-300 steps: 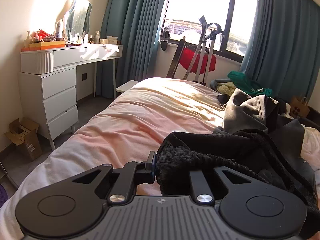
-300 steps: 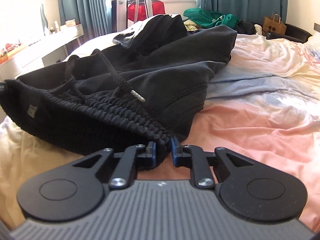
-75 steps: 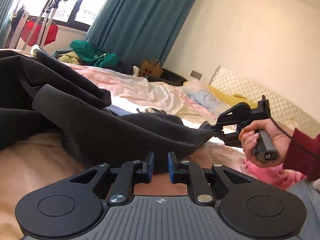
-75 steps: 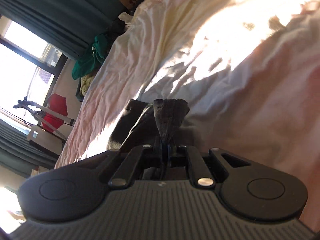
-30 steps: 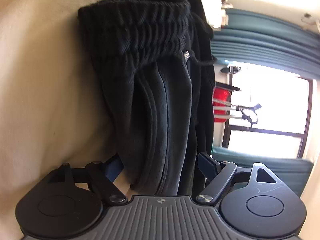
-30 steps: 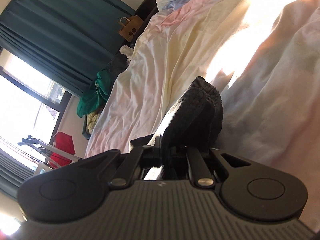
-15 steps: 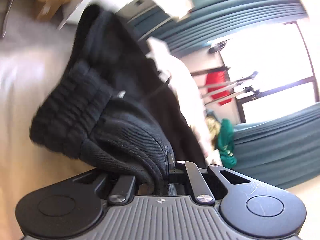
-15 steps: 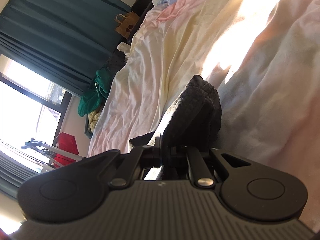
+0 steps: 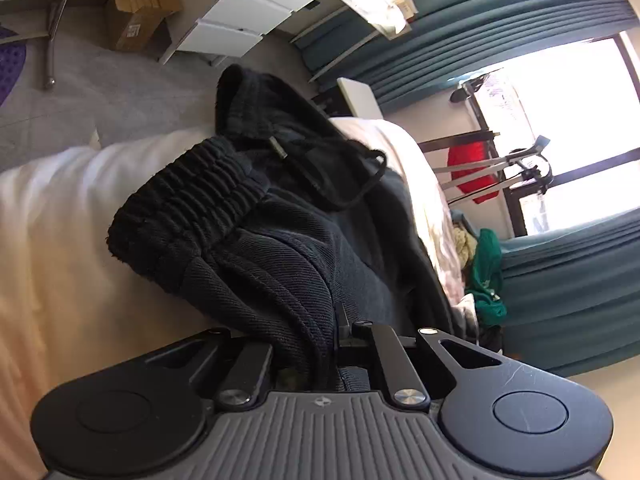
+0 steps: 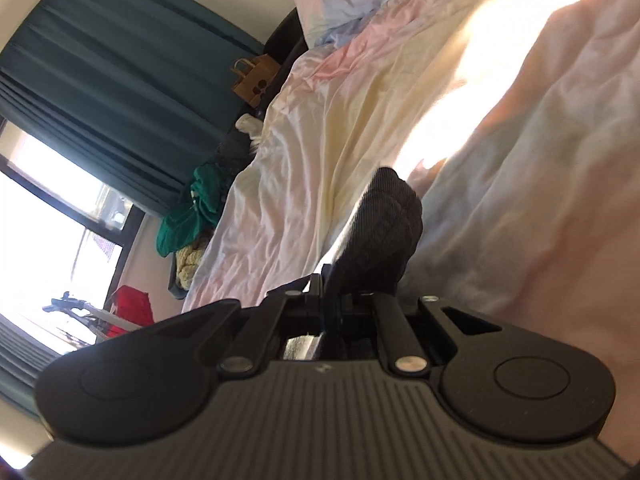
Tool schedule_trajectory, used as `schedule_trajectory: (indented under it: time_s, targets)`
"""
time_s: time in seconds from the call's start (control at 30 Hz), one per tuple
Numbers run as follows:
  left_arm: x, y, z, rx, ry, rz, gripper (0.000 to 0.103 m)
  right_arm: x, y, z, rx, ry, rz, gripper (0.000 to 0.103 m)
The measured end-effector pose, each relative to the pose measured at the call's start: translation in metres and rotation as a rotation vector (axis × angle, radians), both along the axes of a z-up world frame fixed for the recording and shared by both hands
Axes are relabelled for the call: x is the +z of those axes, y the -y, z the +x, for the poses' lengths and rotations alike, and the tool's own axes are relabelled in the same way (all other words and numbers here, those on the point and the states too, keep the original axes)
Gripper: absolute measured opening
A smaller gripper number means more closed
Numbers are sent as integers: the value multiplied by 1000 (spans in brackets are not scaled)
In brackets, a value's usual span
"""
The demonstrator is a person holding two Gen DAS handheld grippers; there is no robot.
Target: Fold clothes
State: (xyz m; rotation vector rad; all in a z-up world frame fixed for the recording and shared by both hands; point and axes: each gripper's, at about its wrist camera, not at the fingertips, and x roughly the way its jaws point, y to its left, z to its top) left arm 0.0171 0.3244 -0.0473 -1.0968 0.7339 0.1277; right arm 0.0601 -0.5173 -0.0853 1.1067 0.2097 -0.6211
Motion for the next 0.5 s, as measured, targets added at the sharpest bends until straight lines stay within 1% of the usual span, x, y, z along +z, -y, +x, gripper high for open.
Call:
schedule_trajectory:
  time_s: [0.03,0.07,0.1,0.13,0.17,0.23,0.37,0.47,0.5]
  targets:
    - [-13,-3,-2,-3,-15,-8,8,3,-4,-7,-13,8,-7,8]
    - [-20,-4,-6,-1,-13,-19,9,9,-9,-13,-23,18,-35,8]
    - [-26,-6,-8,0,-11,-27,9,16,-15,-17,-32,13,-84,8]
    - [-27,-8,-7,-2,-10,-26,9,21,-21,-20,-39,-4,-136,8]
    - [-28,-10,-6,-5,-9,-25,9,23,-25,-20,-45,-27,-164,8]
    - [-30,-13,-4,-13,-8,-19,12,17,-24,-19,-55,-87,-139,8]
    - [-24,-12,6,-70,-21,45,18,8,-20,-18,-57,-135,-79,8]
    - [-17,-11,7,-96,-34,72,32,1,-17,-18,-58,-170,-35,12]
    - [-13,-10,6,-108,-33,99,47,-1,-16,-18,-58,-182,-20,13]
